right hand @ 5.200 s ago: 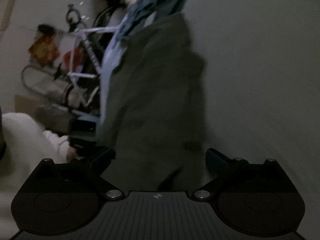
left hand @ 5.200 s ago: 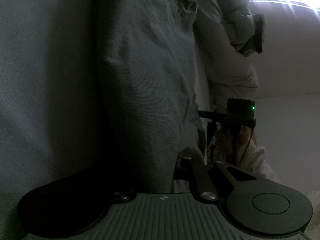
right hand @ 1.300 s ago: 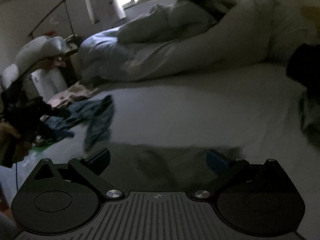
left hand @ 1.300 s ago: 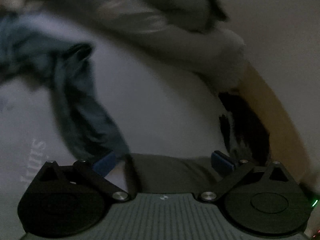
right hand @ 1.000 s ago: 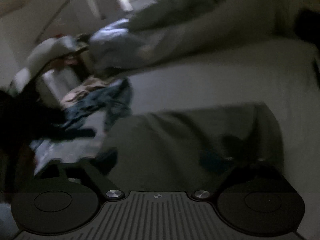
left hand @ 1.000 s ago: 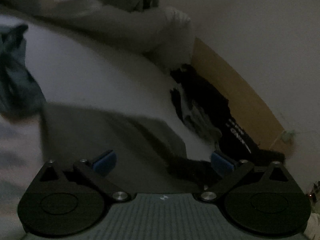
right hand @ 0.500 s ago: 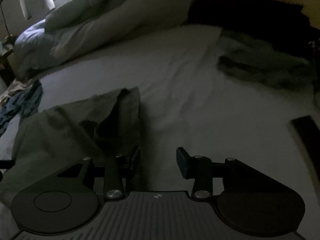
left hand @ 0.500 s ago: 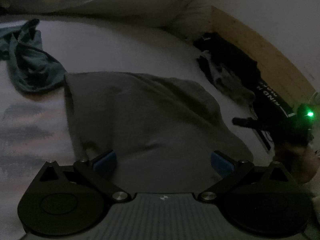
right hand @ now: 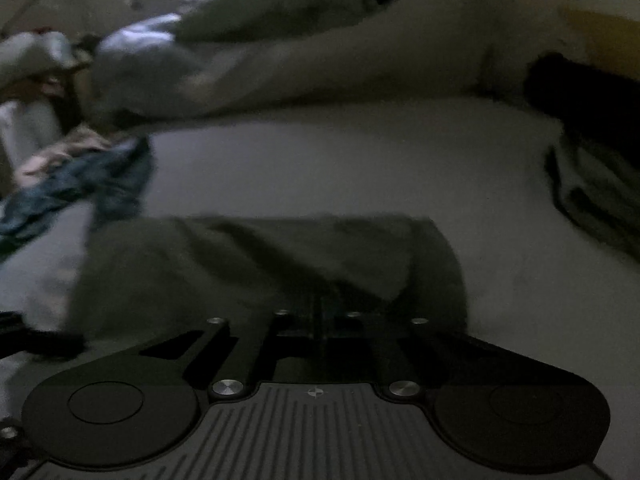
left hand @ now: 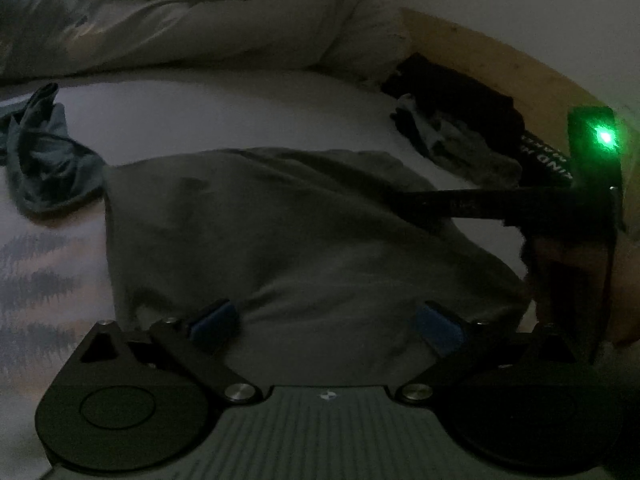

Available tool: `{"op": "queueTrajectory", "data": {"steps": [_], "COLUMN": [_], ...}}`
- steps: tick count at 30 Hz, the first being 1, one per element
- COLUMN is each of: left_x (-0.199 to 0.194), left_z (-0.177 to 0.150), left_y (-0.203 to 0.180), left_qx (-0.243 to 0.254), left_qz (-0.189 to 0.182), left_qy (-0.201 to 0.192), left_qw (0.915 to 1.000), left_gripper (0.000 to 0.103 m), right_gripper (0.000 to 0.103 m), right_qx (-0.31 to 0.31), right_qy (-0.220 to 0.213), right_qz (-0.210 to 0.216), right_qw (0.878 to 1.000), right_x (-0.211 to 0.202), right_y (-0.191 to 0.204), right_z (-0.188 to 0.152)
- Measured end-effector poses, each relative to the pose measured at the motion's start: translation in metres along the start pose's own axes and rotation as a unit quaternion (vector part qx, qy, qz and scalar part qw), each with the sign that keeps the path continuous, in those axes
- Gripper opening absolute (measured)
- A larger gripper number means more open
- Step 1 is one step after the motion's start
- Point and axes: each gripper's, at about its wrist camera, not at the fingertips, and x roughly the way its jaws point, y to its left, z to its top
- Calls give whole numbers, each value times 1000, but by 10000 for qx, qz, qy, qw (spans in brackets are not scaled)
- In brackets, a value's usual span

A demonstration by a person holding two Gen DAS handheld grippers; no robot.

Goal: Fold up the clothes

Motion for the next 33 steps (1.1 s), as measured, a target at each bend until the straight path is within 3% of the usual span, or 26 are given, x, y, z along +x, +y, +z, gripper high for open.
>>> {"op": "queueTrajectory", "data": {"steps": [6, 15, 16, 19, 23, 27, 29, 33], "left_x": [0, 2, 1, 1, 0, 1, 3, 5], "left_z": [-6, -15, -15, -16, -17, -15, -15, -17], "left_y": [5, 6, 7, 9, 13, 15, 13, 10], "left_qx": [-4, -48, -67, -103, -224, -269, -161, 2], "left_qz": [-88, -167, -191, -252, -314, -348, -313, -268], "left_qy": [-205, -498, -503, -564, -634, -653, -648, -622], "left_qw": [9998, 9986, 9985, 9980, 9972, 9969, 9973, 9977], "left_gripper": [102, 103, 103, 103, 103, 103, 103, 103], "right_gripper": [8, 11, 12, 30, 35, 30, 3, 2], "right_qx": [117, 28, 31, 37, 109, 88, 119, 234], "right_qy": [-363, -182, -170, -132, -154, -194, -209, -206], "right_qz": [-101, 112, 119, 140, 225, 247, 191, -176], "right_qw": [9992, 9998, 9998, 9998, 9996, 9995, 9995, 9994], "right_x": [-44, -28, -27, -22, -22, -16, -16, -14], "right_y": [-31, -39, -39, -38, -40, -40, -44, -57], "right_z": [-4, -3, -3, -4, -5, -5, -5, -4]}}
